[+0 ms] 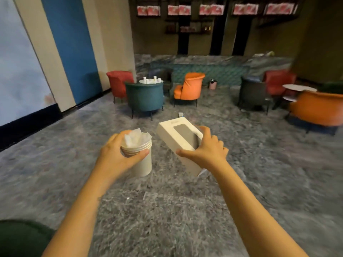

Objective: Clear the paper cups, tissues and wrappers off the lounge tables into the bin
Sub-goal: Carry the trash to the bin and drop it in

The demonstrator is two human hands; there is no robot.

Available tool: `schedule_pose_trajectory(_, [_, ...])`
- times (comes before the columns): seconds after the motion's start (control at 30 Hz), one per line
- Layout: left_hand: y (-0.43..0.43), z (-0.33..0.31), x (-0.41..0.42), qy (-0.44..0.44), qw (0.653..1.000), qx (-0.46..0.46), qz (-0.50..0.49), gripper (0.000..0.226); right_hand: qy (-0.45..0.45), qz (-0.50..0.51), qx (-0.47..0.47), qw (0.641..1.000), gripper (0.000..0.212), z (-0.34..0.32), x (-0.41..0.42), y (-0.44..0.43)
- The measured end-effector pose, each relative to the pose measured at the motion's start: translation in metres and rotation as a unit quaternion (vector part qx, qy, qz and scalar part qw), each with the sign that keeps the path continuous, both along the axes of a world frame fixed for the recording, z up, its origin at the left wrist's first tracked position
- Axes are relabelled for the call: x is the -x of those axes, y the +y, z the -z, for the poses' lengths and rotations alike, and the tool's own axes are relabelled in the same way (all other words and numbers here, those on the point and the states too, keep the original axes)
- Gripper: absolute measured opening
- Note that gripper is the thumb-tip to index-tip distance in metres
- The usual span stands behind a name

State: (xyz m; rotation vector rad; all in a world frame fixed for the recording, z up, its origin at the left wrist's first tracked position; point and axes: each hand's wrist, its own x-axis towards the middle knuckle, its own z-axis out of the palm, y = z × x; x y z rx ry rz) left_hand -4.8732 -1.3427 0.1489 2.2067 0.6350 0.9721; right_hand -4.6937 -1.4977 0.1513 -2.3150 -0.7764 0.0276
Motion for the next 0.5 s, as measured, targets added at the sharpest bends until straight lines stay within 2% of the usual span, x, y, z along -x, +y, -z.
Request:
schedule_pose_trajectory(0.23, [0.012,0.013,-0.181,0.013,0.995,0.024,0.098,0.056,0.008,0.092,0.011,0.996,0.094,0.012,-0.138,-0.01])
schedule_pose_trajectory(0.5, [0.115,-0.002,-0.405,0.018,0.987,0.021,0.159,0.061,-0.027,0.155,0.023,0.987,0.093,0.004,-0.34,0.083])
